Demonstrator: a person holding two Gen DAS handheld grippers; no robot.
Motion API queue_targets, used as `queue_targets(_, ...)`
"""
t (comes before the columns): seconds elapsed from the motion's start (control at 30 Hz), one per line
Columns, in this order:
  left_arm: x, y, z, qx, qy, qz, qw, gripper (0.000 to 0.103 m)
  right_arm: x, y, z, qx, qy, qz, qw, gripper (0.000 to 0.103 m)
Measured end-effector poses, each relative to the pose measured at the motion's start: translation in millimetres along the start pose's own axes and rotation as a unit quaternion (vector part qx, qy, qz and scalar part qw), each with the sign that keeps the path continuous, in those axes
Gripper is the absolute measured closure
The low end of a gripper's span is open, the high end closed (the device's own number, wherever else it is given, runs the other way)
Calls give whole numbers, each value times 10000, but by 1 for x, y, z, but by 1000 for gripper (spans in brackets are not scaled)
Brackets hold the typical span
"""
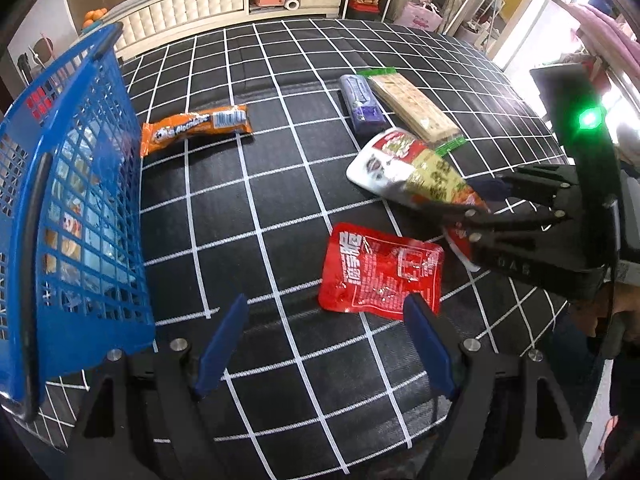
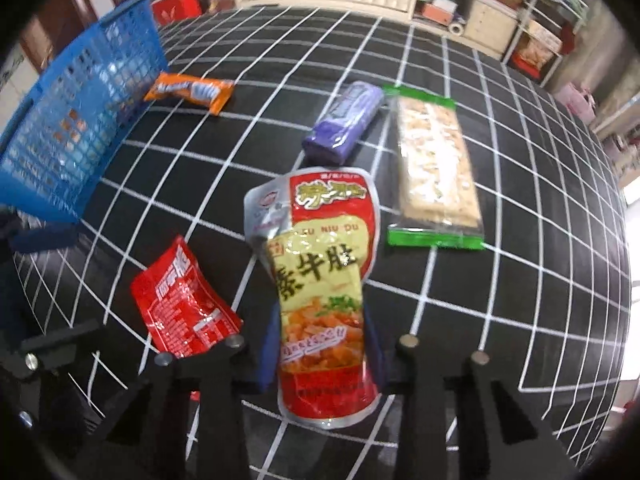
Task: Organize snacks
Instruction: 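Grasp the red spicy pouch with the left tool while the right grasps the tripe bag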
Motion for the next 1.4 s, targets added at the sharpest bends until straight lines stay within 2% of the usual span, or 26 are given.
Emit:
queue_targets(0.1, 0, -1, 1, -15, 17, -93, 10000, 25, -20, -5, -3, 162, -178, -5, 9997, 62)
queue_targets(0.23, 3, -21, -1, 658, 240, -345, 9969, 25, -46, -10, -11, 385, -405, -2, 9984, 62)
queue_targets(0.43, 22, -43, 0, 1167, 444, -297, 9917, 25, -62, -20, -28, 601, -499, -68, 9969, 62)
queue_targets(0.6, 39, -55, -1, 1269, 719, -307, 9888, 25, -63, -28, -35, 783, -557, 25, 9954, 62)
queue_targets(0.8, 62, -67, -5, 1623, 843, 180, 9830, 25, -56, -34, -36, 970, -587, 111, 9935, 62)
queue_targets(0.87, 64, -70, -3, 1699, 762, 289, 9821, 25, -56, -37, -38, 1030, -601, 136, 9928, 62)
queue_targets(1.07, 67, -73, 3, 1460, 747, 381, 9857, 25, -54, -44, -46, 1189, -625, 216, 9907, 62)
queue_targets(1.17, 64, -75, 3, 1427, 632, 324, 9872, 33, -52, -45, -49, 1269, -619, 275, 9896, 62)
queue_targets(1.23, 60, -70, 6, 1288, 563, 317, 9896, 55, -50, -44, -51, 1309, -609, 320, 9890, 62)
queue_targets(1.37, 53, -54, 8, 1094, 481, 329, 9923, 75, -46, -41, -50, 1367, -607, 379, 9880, 62)
queue_targets(1.4, 52, -50, 11, 1007, 453, 366, 9932, 85, -45, -40, -50, 1387, -612, 395, 9877, 62)
Point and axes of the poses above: each gripper's, at about its wrist camera, not at the fingertips, and x roughly the way its jaws point, y to its left, z to its top, the point moved 6 cm from there along x, roughly the way its jaws point, and after that the axes turned 15 degrees about -x, right-handed, at the moved point
